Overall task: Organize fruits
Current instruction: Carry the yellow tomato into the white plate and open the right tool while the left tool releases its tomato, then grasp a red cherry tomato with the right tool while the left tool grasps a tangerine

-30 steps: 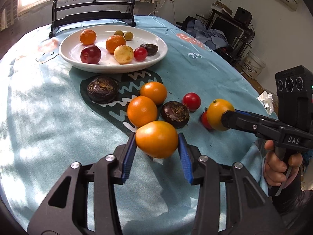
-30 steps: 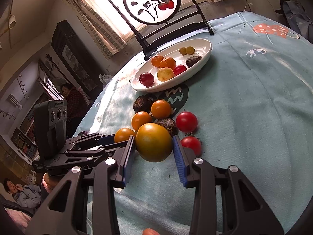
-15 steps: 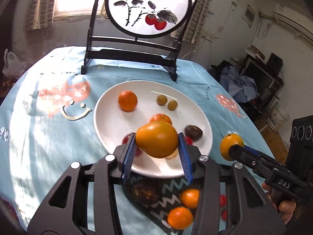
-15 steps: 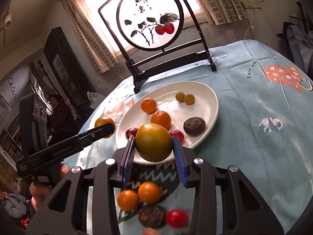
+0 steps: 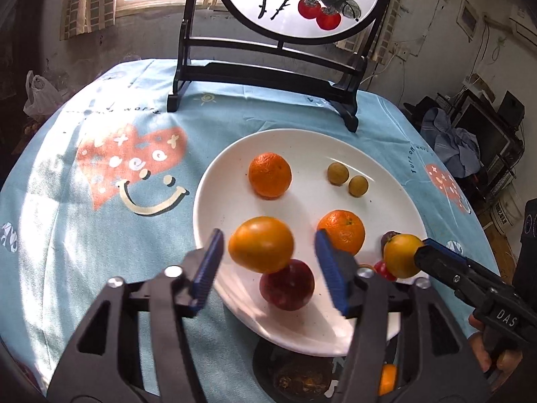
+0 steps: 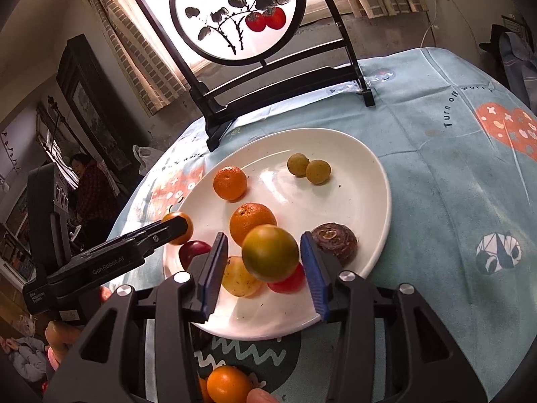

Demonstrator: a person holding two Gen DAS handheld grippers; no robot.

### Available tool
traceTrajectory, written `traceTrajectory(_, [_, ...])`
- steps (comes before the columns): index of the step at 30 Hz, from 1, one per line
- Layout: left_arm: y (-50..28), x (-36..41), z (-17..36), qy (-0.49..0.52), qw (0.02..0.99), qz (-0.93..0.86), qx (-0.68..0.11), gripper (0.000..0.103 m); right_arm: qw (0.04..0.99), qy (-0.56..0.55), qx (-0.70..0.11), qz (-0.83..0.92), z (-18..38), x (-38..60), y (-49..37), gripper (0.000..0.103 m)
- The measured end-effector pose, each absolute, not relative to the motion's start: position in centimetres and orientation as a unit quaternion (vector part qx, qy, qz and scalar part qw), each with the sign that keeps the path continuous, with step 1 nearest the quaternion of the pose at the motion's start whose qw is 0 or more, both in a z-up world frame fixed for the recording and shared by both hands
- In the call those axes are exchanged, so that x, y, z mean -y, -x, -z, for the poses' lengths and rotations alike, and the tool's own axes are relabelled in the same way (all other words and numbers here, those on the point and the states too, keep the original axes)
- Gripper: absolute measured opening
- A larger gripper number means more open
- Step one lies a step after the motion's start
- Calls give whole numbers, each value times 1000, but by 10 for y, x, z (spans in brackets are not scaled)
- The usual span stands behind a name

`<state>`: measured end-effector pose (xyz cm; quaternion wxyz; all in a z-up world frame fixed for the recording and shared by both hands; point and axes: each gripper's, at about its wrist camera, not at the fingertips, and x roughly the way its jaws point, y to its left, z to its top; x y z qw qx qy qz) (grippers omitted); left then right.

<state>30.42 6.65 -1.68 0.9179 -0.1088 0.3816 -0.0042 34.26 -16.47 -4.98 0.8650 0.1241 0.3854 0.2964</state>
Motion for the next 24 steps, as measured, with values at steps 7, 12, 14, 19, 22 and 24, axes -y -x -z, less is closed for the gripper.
traceTrajectory(7, [-265, -65, -7, 109, 932, 9, -346, 95, 866, -145, -367, -306, 41, 184, -313, 47])
traceTrajectory(12, [-239, -61, -4, 93, 934, 1, -344, 98, 864, -154, -375, -299, 49, 198, -287, 47])
traceTrajectory(14, [-229, -58, 2, 85, 932, 9, -351, 98, 862, -155, -379, -299, 52, 204, -275, 57])
traceTrajectory(19, [-202, -52, 17, 65, 927, 18, -370, 98, 865, -161, -378, -289, 60, 226, -244, 59])
traceTrajectory(22, [-188, -50, 24, 59, 926, 21, -371, 98, 865, -161, -381, -284, 67, 236, -223, 59])
traceTrajectory(24, [-181, -48, 30, 54, 925, 22, -376, 98, 865, -156, -386, -280, 71, 240, -211, 59])
